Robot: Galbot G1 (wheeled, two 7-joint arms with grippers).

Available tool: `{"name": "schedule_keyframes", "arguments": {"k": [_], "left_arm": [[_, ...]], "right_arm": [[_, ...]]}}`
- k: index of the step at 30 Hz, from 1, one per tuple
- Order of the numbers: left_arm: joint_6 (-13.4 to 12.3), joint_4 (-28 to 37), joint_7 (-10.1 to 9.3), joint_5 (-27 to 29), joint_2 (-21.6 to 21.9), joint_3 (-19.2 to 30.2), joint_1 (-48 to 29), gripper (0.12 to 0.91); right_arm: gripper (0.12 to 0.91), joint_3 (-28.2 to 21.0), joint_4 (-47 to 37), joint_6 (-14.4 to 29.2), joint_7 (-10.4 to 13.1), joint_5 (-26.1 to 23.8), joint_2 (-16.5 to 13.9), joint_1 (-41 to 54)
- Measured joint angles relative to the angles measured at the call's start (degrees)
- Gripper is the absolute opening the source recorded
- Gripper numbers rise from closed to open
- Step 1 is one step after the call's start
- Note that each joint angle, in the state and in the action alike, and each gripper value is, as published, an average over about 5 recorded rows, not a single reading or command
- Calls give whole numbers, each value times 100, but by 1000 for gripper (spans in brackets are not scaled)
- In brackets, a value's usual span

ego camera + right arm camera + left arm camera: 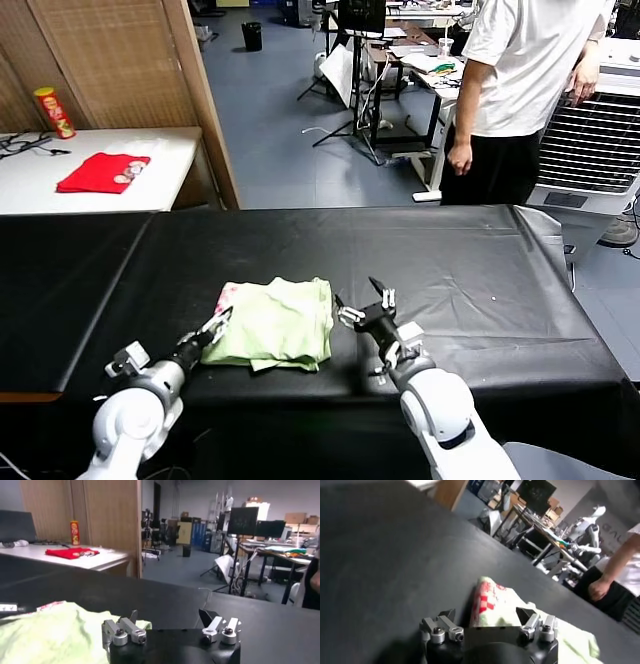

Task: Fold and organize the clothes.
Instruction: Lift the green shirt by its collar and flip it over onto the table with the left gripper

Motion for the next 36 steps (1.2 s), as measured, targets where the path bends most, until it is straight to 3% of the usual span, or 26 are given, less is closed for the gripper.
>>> {"name": "schedule_keyframes", "arguments": {"k": [6, 9, 18, 28, 32, 36], "left_arm": [[-26, -21, -6, 237, -43, 18, -28, 242], [-133, -108, 112, 742, 17, 42, -1, 161], [-450, -200, 372, 2956, 827, -215, 177, 157], [-788, -382, 431, 3958, 2398, -1071, 457, 157], [-797, -671, 338, 4398, 2565, -1068, 391, 157], [-611, -1083, 172, 4362, 2400, -744, 333, 157]], "right_arm": [[798, 72, 64, 2, 12, -24, 0, -79], [798, 150, 93, -24, 61, -160, -1, -130], [798, 452, 121, -141, 194, -453, 18, -310], [798, 536, 147, -161, 194, -511, 118, -419], [798, 543, 155, -163, 187, -569, 158, -477], [798, 585, 162, -161, 171, -623, 172, -572]]}}
